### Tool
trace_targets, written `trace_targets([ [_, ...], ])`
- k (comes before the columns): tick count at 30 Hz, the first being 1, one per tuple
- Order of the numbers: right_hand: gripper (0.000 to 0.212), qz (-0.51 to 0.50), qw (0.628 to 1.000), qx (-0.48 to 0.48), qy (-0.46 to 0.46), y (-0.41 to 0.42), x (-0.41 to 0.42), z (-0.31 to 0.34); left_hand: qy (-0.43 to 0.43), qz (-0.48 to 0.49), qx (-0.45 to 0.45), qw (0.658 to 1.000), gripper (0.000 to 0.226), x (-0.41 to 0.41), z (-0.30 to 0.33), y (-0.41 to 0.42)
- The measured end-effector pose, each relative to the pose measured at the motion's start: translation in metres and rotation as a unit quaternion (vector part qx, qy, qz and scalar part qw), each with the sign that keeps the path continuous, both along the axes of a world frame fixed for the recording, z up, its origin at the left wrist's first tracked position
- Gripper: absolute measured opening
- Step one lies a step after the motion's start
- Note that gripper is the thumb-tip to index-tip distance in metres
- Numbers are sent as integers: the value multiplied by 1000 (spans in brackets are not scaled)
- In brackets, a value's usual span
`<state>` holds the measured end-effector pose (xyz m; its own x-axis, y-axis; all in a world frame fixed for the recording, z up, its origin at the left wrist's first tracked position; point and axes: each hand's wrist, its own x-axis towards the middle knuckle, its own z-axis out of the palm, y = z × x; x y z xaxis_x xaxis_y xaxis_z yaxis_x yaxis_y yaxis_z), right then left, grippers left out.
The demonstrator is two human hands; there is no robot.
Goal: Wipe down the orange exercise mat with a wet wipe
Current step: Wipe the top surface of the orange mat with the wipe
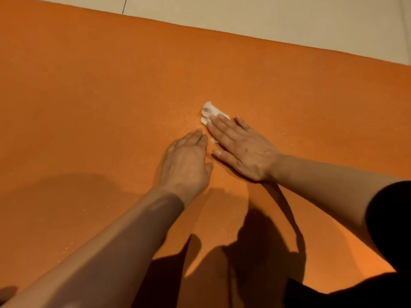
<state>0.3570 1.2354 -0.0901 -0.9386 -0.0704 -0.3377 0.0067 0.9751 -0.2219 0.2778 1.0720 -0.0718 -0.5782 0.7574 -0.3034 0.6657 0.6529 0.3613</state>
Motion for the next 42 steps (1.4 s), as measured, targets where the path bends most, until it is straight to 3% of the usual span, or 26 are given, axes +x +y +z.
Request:
trace_targets([
  [6,77,-174,982,73,20,41,-12,-8,-4,-17,4,1000,69,-19,-2,14],
  [8,78,-149,987,66,20,24,-19,-7,-1,-16,13,1000,69,-25,-3,18],
  [12,71,1,999,35,26,20,-42,-6,-2,2,36,999,70,-38,-3,27],
  [14,69,-27,998,46,23,46,-52,-6,-1,-1,31,1000,71,-45,-4,29],
  [18,77,-195,977,87,26,72,-58,-12,7,-2,32,999,71,-58,-6,32],
  [25,74,-49,997,33,44,59,-80,-9,23,4,39,999,73,-75,-8,57],
  [31,73,-246,965,67,65,88,-75,-16,29,-6,37,999,73,-85,-9,72],
  [37,76,-94,993,26,71,86,-109,-16,32,-9,41,999,72,-97,-10,88],
  [42,73,-236,965,73,87,115,-103,-19,37,-12,33,999,74,-106,-11,91],
])
